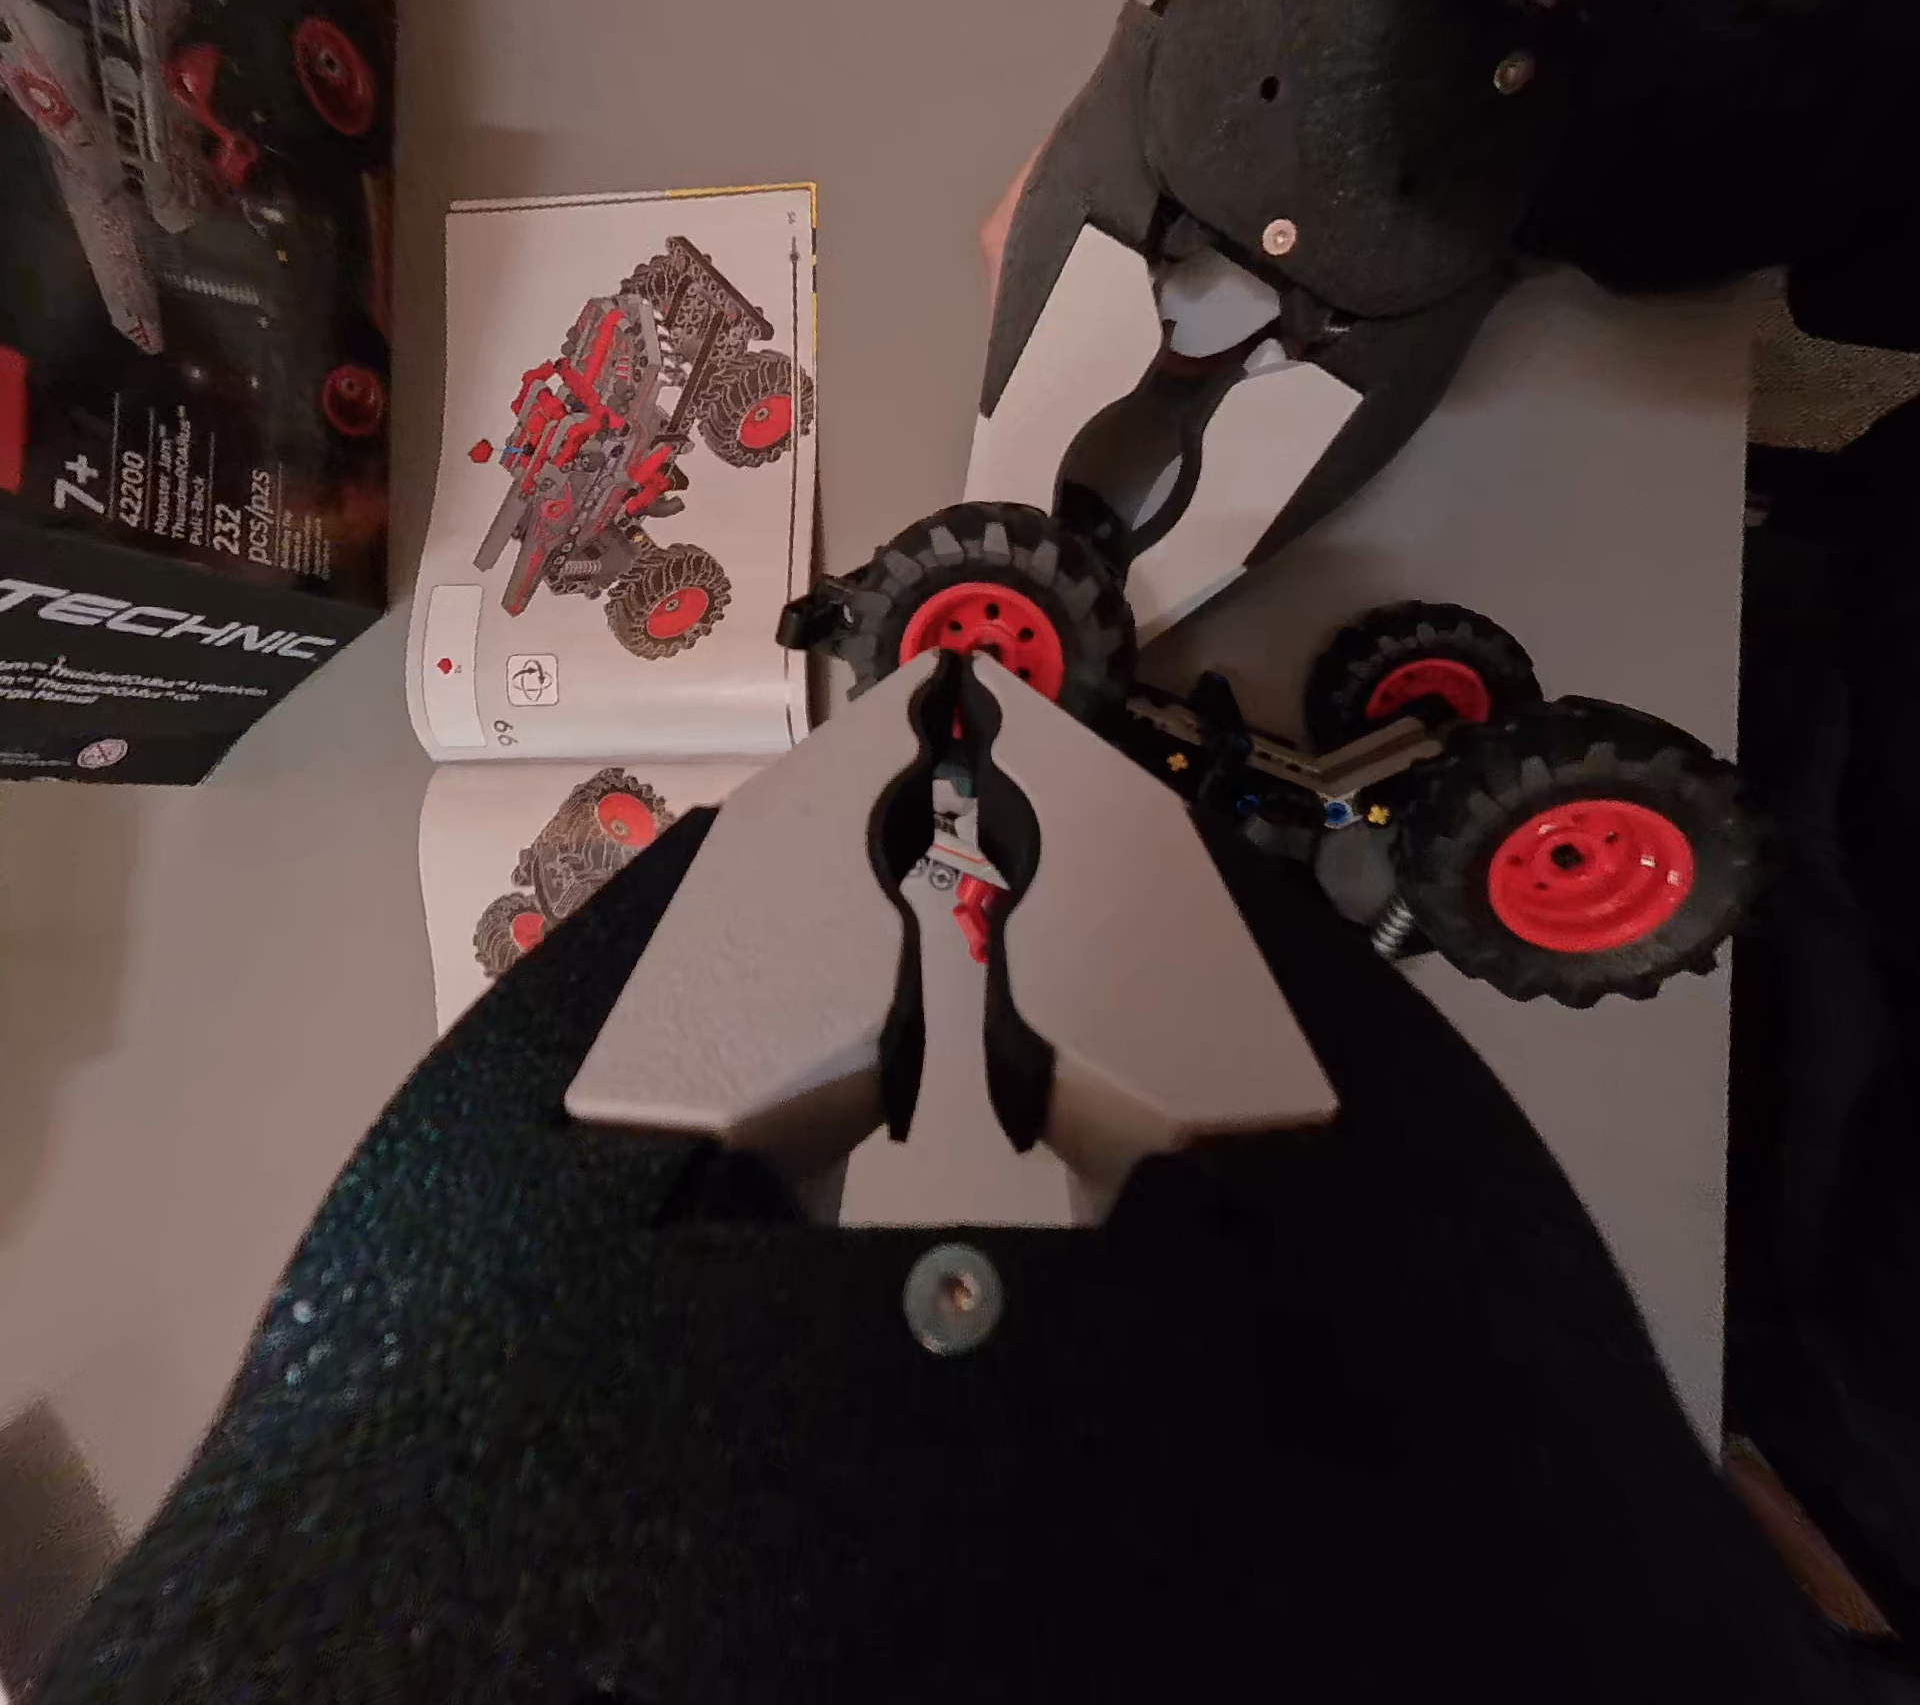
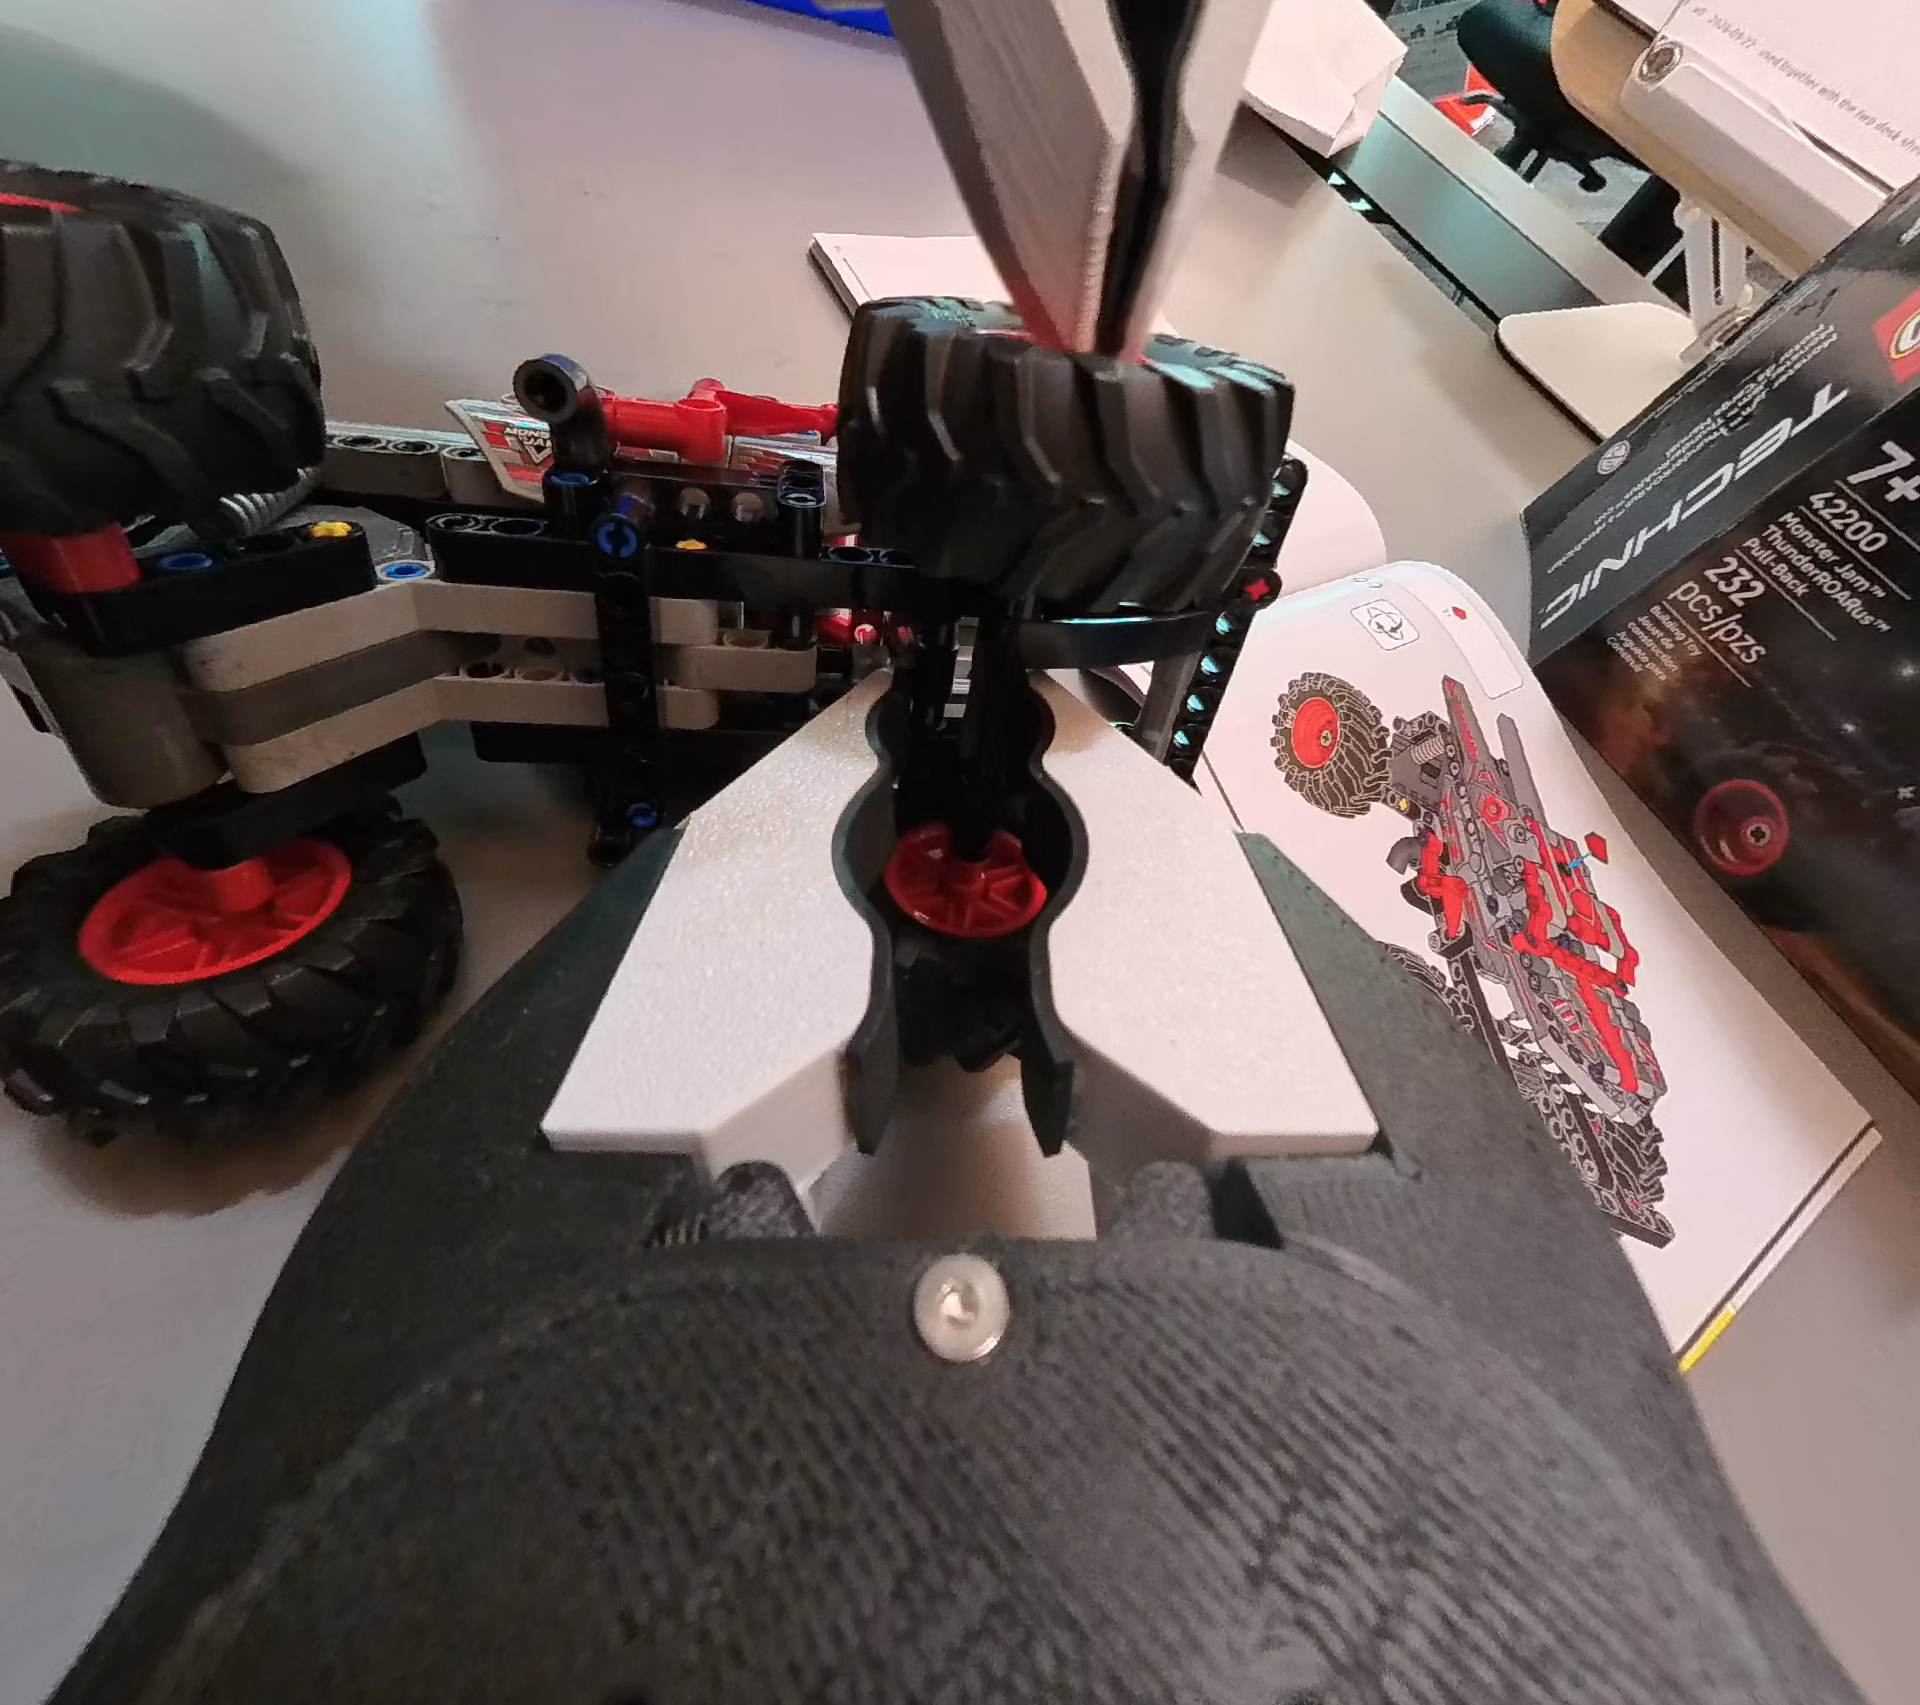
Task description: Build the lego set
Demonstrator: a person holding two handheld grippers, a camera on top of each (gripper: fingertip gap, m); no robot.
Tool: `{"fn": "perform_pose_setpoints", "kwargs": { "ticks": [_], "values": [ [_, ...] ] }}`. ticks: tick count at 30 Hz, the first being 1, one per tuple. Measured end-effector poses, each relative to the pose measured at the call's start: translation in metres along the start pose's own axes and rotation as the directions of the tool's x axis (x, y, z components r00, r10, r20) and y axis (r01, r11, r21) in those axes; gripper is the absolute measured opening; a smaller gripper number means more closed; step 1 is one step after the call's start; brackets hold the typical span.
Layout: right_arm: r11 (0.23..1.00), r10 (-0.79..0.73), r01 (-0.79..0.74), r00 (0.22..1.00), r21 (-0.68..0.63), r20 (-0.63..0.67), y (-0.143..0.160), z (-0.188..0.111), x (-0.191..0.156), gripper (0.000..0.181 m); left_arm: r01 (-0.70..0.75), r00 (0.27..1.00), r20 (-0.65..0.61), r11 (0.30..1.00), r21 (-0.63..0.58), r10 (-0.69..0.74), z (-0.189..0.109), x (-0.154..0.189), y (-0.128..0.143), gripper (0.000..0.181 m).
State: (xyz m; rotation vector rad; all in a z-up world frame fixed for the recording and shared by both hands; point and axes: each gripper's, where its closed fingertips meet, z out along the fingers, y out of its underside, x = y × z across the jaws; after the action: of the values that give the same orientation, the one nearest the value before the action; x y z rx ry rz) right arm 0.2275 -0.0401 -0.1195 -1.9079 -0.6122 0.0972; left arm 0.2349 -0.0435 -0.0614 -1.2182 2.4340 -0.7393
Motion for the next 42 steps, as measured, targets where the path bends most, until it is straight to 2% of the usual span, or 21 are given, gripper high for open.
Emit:
{"fn": "perform_pose_setpoints", "kwargs": {
  "ticks": [2, 9, 18, 27, 33, 38, 42],
  "values": [
    [1.0, -0.001, 0.001, 1.0, 0.001, 0.001, 0.0, 0.0, 0.0, 0.017, -0.008, 0.999, -0.041, 1.0, 0.01, 0.008, 0.001, 0.007, 0.002, 0.0],
    [1.0, 0.0, 0.0, 1.0, 0.002, 0.001, 0.0, 0.0, 0.0, 0.018, 0.041, 0.999, 0.029, 0.998, 0.044, -0.043, -0.005, -0.006, 0.004, 0.0],
    [1.0, 0.003, -0.003, 1.0, 0.003, 0.0, 0.0, 0.0, 0.0, 0.018, 0.002, 0.998, 0.064, 1.0, 0.024, -0.003, 0.0, -0.002, 0.001, 0.003],
    [1.0, 0.005, -0.005, 1.0, 0.002, 0.001, 0.0, 0.0, 0.0, 0.018, -0.182, 0.953, 0.239, 0.982, -0.047, 0.188, 0.001, -0.005, 0.003, 0.001],
    [1.0, 0.007, -0.007, 1.0, 0.002, 0.001, 0.0, 0.0, 0.0, 0.018, -0.227, 0.938, 0.26, 0.973, -0.037, 0.229, 0.001, -0.007, 0.003, 0.0],
    [1.0, 0.005, -0.005, 1.0, 0.005, 0.003, 0.0, 0.0, -0.001, 0.018, -0.221, 0.958, 0.186, 0.975, -0.009, 0.219, -0.002, -0.002, 0.007, 0.0],
    [1.0, 0.006, -0.006, 1.0, 0.006, 0.003, 0.0, 0.0, -0.001, 0.018, -0.274, 0.939, 0.208, 0.961, -0.032, 0.275, -0.006, -0.006, 0.008, 0.0]
  ]
}}
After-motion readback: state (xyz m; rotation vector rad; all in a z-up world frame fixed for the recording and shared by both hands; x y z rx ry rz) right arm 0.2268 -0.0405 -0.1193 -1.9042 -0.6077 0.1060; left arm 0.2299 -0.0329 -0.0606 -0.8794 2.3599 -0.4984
